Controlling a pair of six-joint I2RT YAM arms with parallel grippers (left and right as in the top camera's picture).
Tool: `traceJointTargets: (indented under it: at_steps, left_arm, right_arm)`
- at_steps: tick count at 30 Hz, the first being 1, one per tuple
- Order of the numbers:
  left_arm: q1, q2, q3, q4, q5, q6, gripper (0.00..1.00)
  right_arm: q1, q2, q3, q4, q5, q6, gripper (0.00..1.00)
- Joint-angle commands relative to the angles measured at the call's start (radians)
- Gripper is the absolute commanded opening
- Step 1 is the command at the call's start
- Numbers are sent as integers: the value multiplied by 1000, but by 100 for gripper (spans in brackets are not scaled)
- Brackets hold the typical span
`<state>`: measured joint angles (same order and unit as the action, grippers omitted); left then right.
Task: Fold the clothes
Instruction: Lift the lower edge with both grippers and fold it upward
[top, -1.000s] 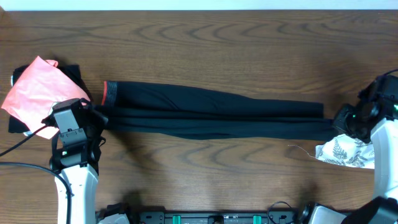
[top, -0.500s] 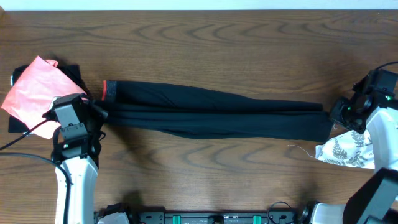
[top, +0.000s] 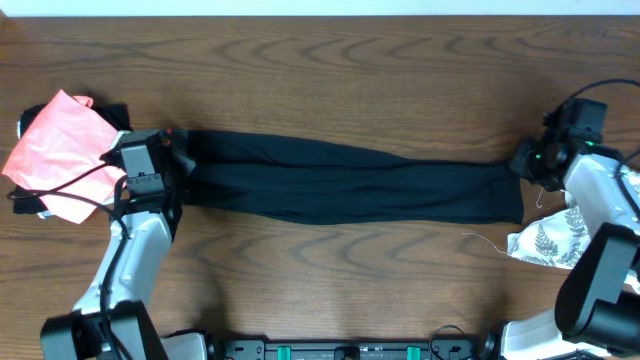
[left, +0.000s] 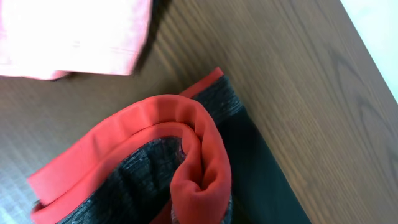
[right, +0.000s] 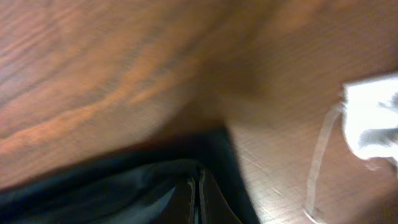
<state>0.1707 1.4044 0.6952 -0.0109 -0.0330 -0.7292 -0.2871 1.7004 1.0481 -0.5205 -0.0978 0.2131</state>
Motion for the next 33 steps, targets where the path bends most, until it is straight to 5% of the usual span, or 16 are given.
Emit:
traceJointTargets:
  at_steps: [1, 17, 26, 33]
  left_arm:
    - [-4, 35, 10, 29, -20, 6, 10]
    - [-4, 78, 10, 98, -148, 18, 17]
    - [-4, 197, 10, 231, -147, 19, 66]
    - [-4, 221, 10, 309, -132, 182, 72]
  right_arm:
    - [32, 25, 14, 34, 5, 35, 1]
    - [39, 113, 14, 95, 162, 64, 1]
    - [39, 113, 14, 93, 161, 79, 2]
    - [39, 113, 14, 89, 161, 79, 2]
